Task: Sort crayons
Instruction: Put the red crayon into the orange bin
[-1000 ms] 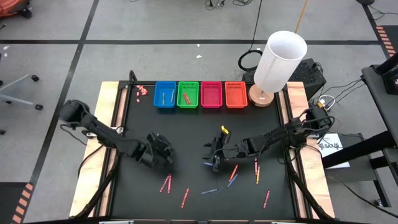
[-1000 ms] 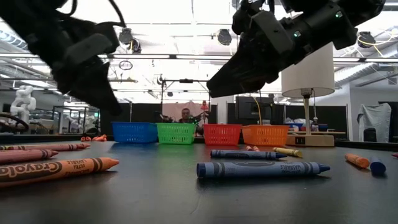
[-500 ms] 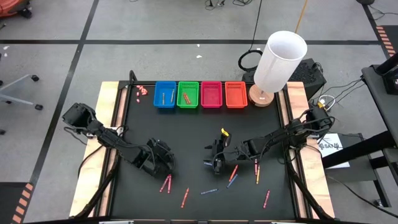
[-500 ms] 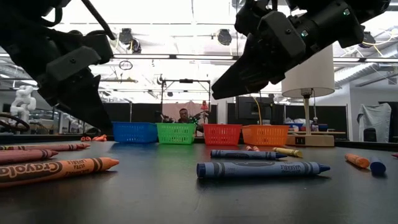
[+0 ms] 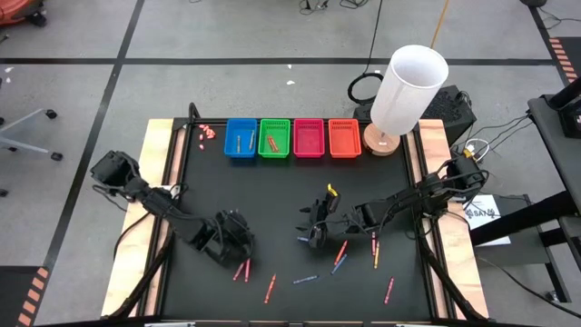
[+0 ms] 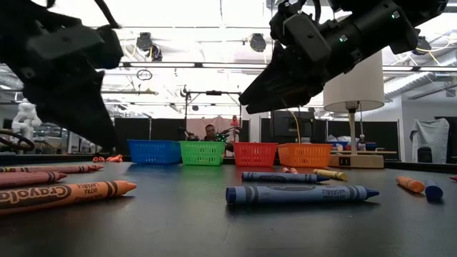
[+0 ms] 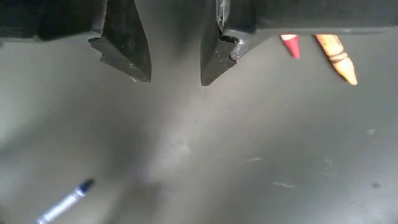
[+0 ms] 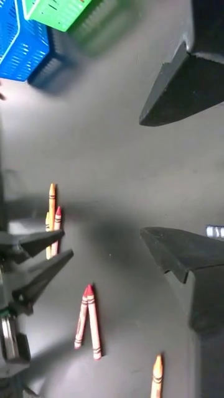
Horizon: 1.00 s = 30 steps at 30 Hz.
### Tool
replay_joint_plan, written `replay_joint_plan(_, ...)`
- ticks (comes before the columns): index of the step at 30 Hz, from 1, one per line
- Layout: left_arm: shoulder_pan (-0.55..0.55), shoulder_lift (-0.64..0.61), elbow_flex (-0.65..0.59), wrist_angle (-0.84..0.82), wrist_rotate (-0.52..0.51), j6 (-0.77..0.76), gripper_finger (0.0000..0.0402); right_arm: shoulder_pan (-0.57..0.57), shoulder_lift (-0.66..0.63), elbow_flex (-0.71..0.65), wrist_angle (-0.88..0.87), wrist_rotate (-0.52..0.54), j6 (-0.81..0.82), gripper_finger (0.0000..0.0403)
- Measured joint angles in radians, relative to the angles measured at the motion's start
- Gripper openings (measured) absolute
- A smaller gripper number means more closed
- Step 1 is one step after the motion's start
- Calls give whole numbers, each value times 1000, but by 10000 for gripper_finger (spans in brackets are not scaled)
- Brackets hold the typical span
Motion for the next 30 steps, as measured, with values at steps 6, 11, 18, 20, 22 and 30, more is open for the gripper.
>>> replay_joint_plan(6, -41, 0, 22, -17, 1, -21, 136, 0, 0, 0, 45, 0, -12, 265)
replay_joint_plan(11, -63, 0, 80, -166, 14, -112, 136, 0, 0, 0, 85, 0, -48, 265)
replay_joint_plan(18, -56, 0, 165, -474, 114, -287, 136, 7, 0, 0, 81, -2, -53, 265)
replay_joint_plan(20, -31, 0, 163, -485, 162, -297, 136, 16, 0, 0, 78, -2, -68, 265)
replay_joint_plan(22, 2, 1, 160, -485, 211, -309, 136, 24, 0, 0, 80, -3, -90, 265)
replay_joint_plan(30, 71, 57, 160, -476, 240, -281, 136, 29, 0, 0, 65, -3, -120, 265)
